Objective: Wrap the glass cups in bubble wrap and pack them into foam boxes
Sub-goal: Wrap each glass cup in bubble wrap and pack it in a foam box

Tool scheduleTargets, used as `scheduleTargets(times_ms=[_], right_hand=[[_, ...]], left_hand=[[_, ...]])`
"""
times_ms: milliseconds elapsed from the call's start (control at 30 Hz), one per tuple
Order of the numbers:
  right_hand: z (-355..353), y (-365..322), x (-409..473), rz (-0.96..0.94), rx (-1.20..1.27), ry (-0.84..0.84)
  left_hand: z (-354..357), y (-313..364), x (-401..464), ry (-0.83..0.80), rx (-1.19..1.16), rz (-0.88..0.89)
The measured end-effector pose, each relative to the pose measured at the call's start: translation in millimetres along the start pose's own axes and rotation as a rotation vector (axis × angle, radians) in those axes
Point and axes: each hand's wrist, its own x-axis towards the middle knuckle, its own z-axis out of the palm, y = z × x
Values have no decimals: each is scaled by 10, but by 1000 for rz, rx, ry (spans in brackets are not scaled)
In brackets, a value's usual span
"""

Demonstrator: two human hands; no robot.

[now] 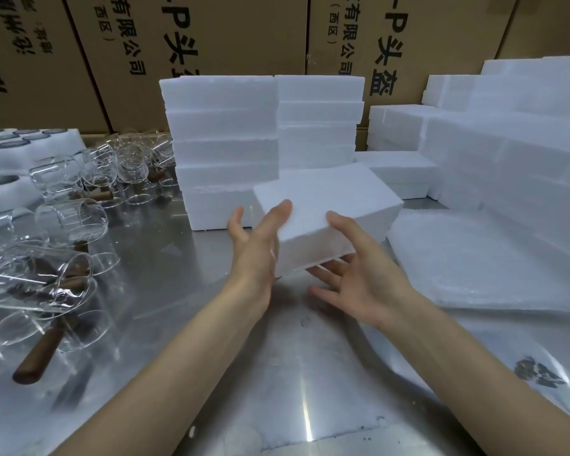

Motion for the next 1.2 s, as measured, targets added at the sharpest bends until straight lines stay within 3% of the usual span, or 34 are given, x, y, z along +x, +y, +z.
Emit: scheduleTargets(times_ms=[167, 300, 433, 667, 900, 1200], right_hand=[[-128, -204, 12, -71, 97, 127], [-357, -637, 65, -150, 237, 191], [-561, -1186, 267, -225, 294, 313], [-618, -1732, 753, -280, 192, 490], [-479, -1828, 1120, -284, 48, 555], [-375, -1731, 1291, -261, 56, 558]], left_hand=[[229, -69, 89, -110, 68, -49], [183, -152, 161, -218, 233, 27], [-20, -280, 303, -118, 375, 172], [-82, -319, 347, -110, 366, 193], [-79, -315, 341, -115, 359, 186], [-77, -306, 323, -129, 367, 197]])
